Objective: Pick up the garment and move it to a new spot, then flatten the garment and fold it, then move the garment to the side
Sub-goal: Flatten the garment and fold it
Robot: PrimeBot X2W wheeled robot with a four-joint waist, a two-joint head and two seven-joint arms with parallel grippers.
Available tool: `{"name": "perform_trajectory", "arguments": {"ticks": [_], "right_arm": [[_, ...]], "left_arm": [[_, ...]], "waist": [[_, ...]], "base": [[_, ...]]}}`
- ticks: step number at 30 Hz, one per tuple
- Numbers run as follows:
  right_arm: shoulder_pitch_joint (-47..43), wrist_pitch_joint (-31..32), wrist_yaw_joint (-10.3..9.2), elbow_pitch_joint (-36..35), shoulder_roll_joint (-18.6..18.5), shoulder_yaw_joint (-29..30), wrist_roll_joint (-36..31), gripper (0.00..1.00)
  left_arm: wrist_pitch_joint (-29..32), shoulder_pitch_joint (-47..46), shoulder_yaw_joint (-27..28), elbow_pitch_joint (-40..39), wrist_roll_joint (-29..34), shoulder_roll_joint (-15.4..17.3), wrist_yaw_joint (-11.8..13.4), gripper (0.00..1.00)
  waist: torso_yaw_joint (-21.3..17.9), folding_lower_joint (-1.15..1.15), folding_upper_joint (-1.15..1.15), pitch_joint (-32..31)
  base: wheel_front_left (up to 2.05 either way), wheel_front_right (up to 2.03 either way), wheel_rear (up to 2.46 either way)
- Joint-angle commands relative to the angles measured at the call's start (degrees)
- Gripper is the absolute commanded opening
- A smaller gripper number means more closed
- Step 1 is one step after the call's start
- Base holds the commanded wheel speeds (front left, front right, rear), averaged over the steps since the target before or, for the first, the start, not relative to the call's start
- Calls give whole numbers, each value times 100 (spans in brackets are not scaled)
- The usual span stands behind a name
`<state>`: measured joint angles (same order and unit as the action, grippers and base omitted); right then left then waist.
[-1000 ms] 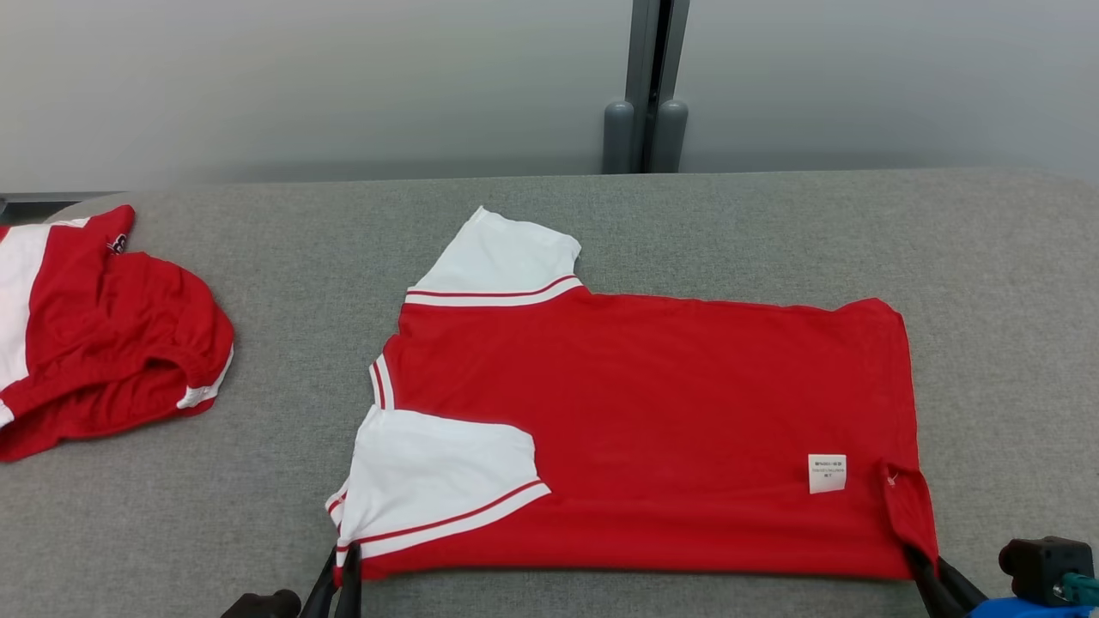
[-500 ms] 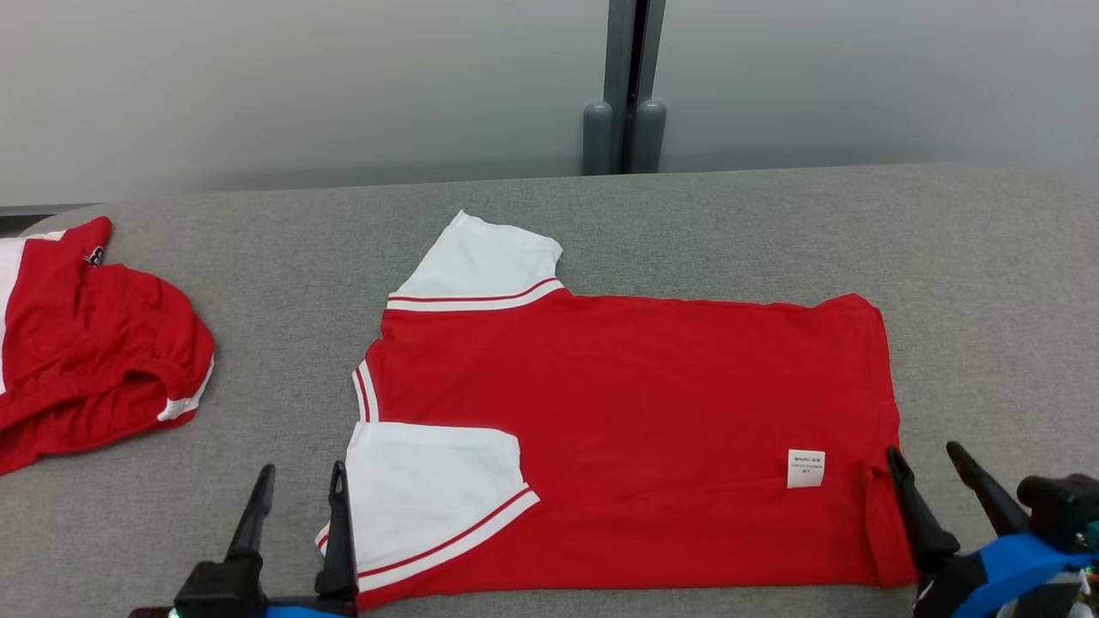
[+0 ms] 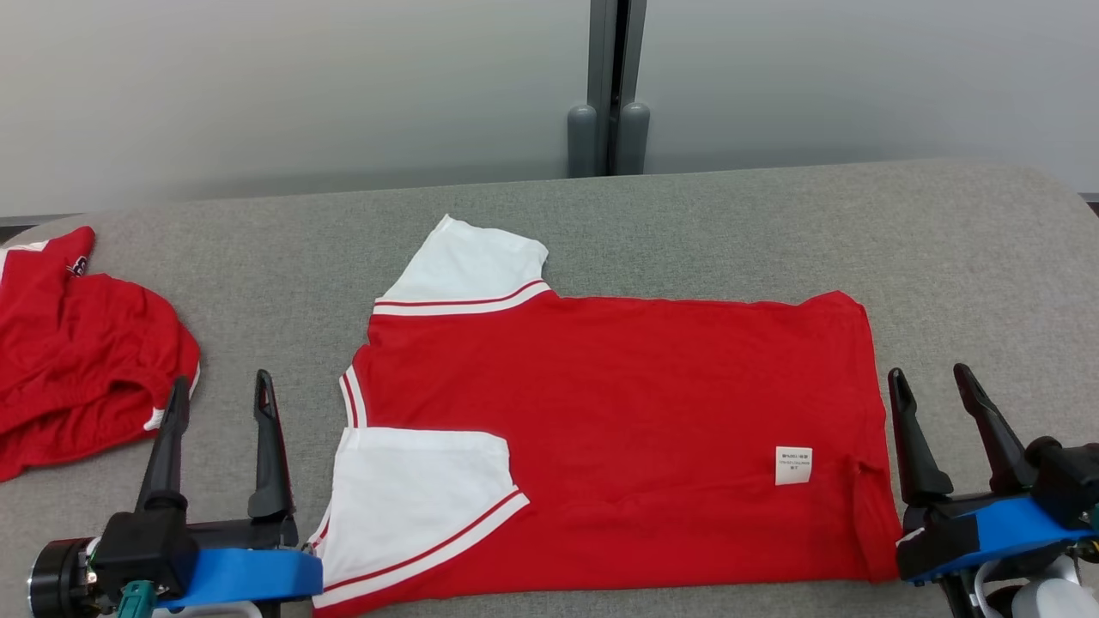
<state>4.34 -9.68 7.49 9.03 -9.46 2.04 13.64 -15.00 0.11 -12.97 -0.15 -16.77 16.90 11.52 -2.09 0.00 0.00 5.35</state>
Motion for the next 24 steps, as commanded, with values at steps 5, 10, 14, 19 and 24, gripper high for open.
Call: {"name": "perform_trajectory", "arguments": {"ticks": [5,10,14,19,24], "right_arm": [[109,-269,0,200,181,66,-83,100],[55,-356,0,441,302,63,-99,100],[49,-374,0,611,335,70,-136,100],[142,-389,0,741,334,70,-135,100],[178,-398,0,816,325,88,-142,100]], "left_arm": [[-23,-5,402,-55,188,-192,-177,100],[-23,107,602,158,362,-274,-382,100],[-24,144,660,343,450,-370,-514,99],[-24,126,774,491,539,-456,-631,100],[-24,73,862,584,595,-531,-733,100]], "waist": [[-33,0,0,16],[-48,0,0,-1],[-36,0,0,-16],[-31,0,0,-6],[-32,0,0,16]], "base": [[0,0,0],[0,0,0],[0,0,0],[0,0,0],[0,0,0]]}}
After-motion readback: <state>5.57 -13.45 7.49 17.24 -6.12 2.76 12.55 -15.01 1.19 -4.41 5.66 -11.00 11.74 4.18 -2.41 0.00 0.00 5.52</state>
